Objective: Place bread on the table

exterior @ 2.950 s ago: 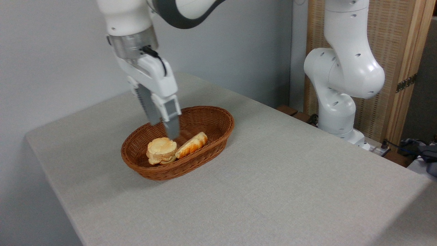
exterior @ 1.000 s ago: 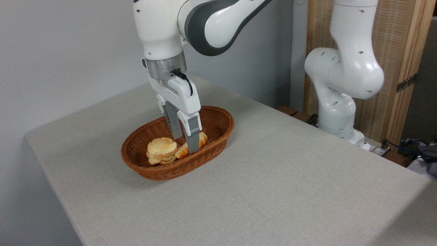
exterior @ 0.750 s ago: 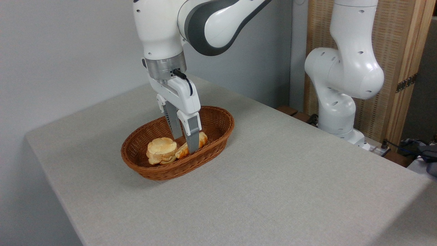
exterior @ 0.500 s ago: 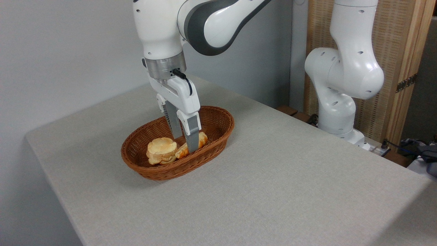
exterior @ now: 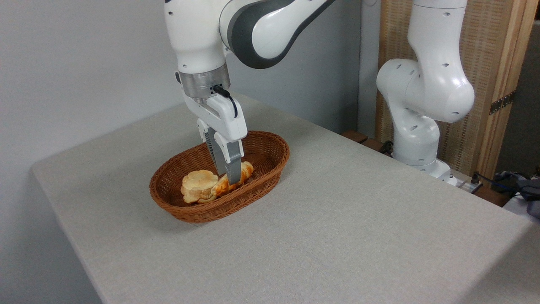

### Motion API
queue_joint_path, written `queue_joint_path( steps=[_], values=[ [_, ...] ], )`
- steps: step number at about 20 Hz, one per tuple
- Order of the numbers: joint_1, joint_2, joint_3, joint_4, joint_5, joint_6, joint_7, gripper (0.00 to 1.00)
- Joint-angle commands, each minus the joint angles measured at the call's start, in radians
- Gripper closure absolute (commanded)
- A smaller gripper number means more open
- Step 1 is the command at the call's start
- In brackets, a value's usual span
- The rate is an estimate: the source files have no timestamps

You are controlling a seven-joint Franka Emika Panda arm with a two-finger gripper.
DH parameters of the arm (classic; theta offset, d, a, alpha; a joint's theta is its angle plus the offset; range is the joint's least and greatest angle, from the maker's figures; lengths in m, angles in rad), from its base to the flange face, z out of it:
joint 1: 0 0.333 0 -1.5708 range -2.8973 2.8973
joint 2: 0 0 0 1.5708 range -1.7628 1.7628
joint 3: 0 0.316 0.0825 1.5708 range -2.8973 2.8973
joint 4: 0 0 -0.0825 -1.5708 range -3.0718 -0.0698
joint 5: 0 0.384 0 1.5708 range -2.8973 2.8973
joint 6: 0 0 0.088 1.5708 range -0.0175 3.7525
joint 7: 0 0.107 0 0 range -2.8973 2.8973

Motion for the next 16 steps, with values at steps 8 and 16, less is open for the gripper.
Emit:
queue_joint_path(
  steps=[8, 16],
  values=[
    [-0.006, -0.017, 0.004, -0.012, 0.016, 0.010, -0.005, 0.91],
    [-0.006, -0.020, 0.004, -0.012, 0.016, 0.005, -0.006, 0.94]
  ],
)
